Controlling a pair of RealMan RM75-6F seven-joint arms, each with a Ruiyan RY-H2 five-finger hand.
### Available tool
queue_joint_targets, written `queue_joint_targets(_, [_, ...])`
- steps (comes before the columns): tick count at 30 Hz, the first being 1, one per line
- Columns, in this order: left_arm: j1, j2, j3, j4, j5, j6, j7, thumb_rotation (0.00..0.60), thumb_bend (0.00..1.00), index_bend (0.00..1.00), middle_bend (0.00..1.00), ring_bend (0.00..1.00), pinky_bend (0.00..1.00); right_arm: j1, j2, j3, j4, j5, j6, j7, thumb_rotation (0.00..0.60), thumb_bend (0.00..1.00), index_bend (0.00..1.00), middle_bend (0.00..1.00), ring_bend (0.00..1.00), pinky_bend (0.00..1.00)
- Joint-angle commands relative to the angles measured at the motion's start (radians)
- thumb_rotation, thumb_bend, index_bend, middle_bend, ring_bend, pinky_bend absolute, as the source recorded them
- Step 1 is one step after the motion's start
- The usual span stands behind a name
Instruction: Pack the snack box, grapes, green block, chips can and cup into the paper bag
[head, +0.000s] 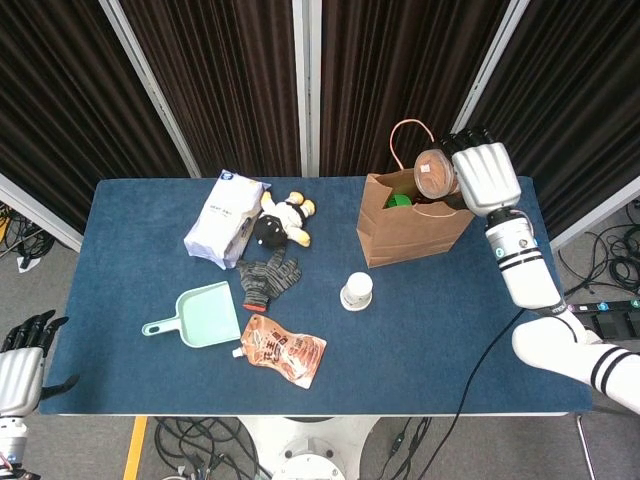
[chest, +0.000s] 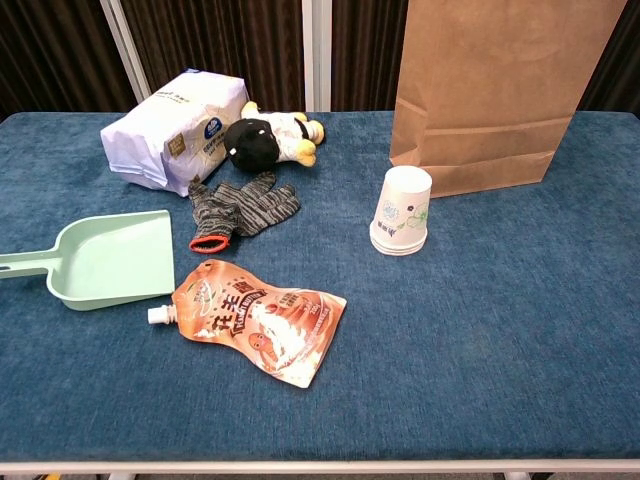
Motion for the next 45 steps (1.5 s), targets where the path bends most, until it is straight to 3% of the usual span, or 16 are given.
queue_joint_targets(1, [0.0, 0.001, -0.001, 0.0, -0.001, 0.0, -0.001, 0.6, 0.04, 0.24, 0.2, 0.12, 0.15, 0.026, -0.028, -0.02, 0.025, 0.03, -0.03, -0.029, 0.6, 0.18, 0.5, 0.45, 0.16, 0.15])
queue_joint_targets(5, [0.003, -0.001, 0.0, 0.0, -0.001, 0.004, -0.004, 0.6, 0.04, 0.24, 0.2, 0.12, 0.15, 0.042, -0.048, -0.034, 0.036, 0.05, -0.046, -0.041, 0.6, 0.18, 0.42, 0.4, 0.12, 0.13])
queue_joint_targets(15, [0.002, -0.003, -0.001, 0.006, -0.004, -0.001, -0.006, 0.6, 0.04, 0.24, 0.2, 0.12, 0.15, 0.033, -0.009, -0.055, -0.009, 0.08, -0.072, -0.005, 0.6, 0.18, 0.04, 0.2, 0.0, 0.08])
queue_joint_targets(21, [-0.001, 0.0, -0.004, 0.0, -0.002, 0.002, 0.0, 0.6, 0.04, 0.24, 0.2, 0.12, 0.15, 0.03, 0.022, -0.05, -0.028, 0.081, -0.086, 0.043, 0.6, 0.18, 0.0, 0.14, 0.0, 0.06])
queue_joint_targets(29, [-0.002, 0.004, -0.006, -0.006, -0.002, 0.002, 0.004, 0.6, 0.04, 0.24, 0.2, 0.12, 0.15, 0.006, 0.054, -0.041, -0.063, 0.042, -0.043, 0.109, 0.6, 0.18, 0.0, 0.13, 0.0, 0.06])
queue_joint_targets(34, [-0.003, 0.004, -0.007, -0.006, -0.003, 0.001, 0.005, 0.6, 0.04, 0.24, 0.2, 0.12, 0.15, -0.098, 0.105, -0.034, -0.153, -0.134, 0.12, 0.276, 0.6, 0.18, 0.01, 0.24, 0.04, 0.13])
queue_joint_targets(37, [-0.008, 0.006, -0.008, -0.008, -0.003, -0.004, 0.01, 0.6, 0.04, 0.24, 0.2, 0.12, 0.15, -0.181, 0.127, -0.052, -0.186, -0.31, 0.271, 0.439, 0.6, 0.18, 0.14, 0.35, 0.15, 0.23])
queue_joint_targets(42, [-0.018, 0.006, -0.011, -0.019, 0.007, -0.005, 0.024, 0.6, 0.04, 0.24, 0.2, 0.12, 0.15, -0.252, 0.188, -0.151, -0.24, -0.592, 0.376, 0.668, 0.6, 0.17, 0.23, 0.39, 0.19, 0.31])
queue_joint_targets(45, [-0.018, 0.009, -0.011, -0.027, 0.01, -0.001, 0.031, 0.6, 0.04, 0.24, 0.2, 0.12, 0.15, -0.259, 0.198, -0.204, -0.255, -0.707, 0.394, 0.696, 0.6, 0.14, 0.23, 0.39, 0.19, 0.32])
